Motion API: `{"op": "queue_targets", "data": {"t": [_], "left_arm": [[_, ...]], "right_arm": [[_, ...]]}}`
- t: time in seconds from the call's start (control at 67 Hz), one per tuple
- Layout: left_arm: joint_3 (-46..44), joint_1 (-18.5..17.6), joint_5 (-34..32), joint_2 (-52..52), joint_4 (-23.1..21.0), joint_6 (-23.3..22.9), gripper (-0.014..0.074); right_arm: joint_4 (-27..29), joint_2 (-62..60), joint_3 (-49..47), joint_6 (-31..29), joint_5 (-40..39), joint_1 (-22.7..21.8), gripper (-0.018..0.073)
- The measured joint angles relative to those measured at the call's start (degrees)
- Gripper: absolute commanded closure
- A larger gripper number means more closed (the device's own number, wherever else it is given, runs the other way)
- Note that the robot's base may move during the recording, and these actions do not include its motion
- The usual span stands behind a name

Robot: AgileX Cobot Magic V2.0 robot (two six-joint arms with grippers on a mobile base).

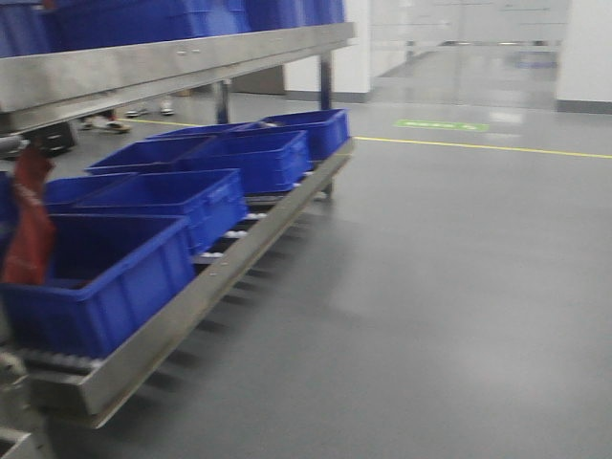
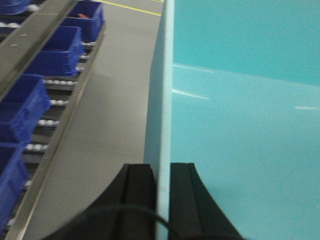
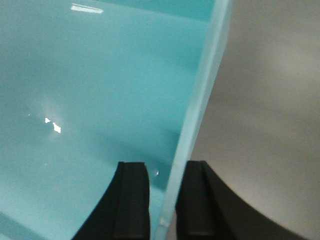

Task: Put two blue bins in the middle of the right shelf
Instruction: 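Hold the bin and drive up to the other blue-bin shelf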

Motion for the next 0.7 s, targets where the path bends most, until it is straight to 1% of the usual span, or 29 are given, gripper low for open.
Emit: {"op": "queue_targets", "data": {"t": [0.298, 0.701], "left_arm": [[0.0, -0.07, -4.06, 3.71, 0.01, -0.24, 0.0707], [0.0, -0.07, -4.48, 5.13, -0.21, -0.24, 0.0707]], "right_arm": [[0.39, 0.0, 0.0, -0.35, 0.0, -0.1, 0.0713], [0.81, 0.0, 0.0, -0.35, 0.0, -0.1, 0.0713]]}}
